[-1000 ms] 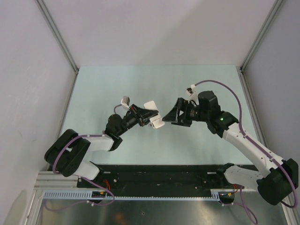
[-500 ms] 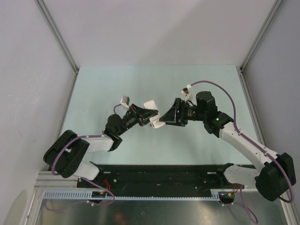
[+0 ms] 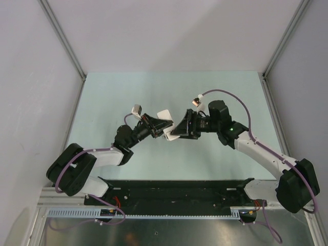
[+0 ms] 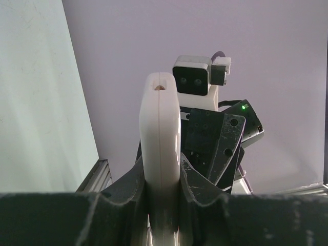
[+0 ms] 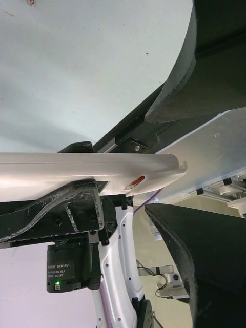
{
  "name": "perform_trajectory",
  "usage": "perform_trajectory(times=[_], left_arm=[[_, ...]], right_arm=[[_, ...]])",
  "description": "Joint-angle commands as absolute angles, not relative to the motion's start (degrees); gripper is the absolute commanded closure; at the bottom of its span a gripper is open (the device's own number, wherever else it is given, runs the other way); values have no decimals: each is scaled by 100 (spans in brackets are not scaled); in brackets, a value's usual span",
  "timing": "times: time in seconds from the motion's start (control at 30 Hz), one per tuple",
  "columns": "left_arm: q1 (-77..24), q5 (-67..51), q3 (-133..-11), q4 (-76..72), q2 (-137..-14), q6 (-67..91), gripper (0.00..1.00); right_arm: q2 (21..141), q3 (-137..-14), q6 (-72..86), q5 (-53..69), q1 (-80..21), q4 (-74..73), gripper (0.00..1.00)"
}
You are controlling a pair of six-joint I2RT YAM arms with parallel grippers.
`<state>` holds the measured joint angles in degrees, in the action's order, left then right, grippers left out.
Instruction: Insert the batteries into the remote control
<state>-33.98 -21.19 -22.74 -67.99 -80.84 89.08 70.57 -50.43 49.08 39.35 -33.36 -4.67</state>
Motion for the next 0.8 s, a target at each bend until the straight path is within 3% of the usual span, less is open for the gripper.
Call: perform_trajectory(times=[0.0, 0.77], left_arm=[[-3428, -2171, -2531, -7031, -7919, 8956, 100], [-3428, -2162, -2575, -7014, -7866, 8938, 100]], right_arm=[[7101, -5036, 4939, 4025, -3410, -229, 32], [7295, -5036, 5054, 3858, -3507, -123, 44]])
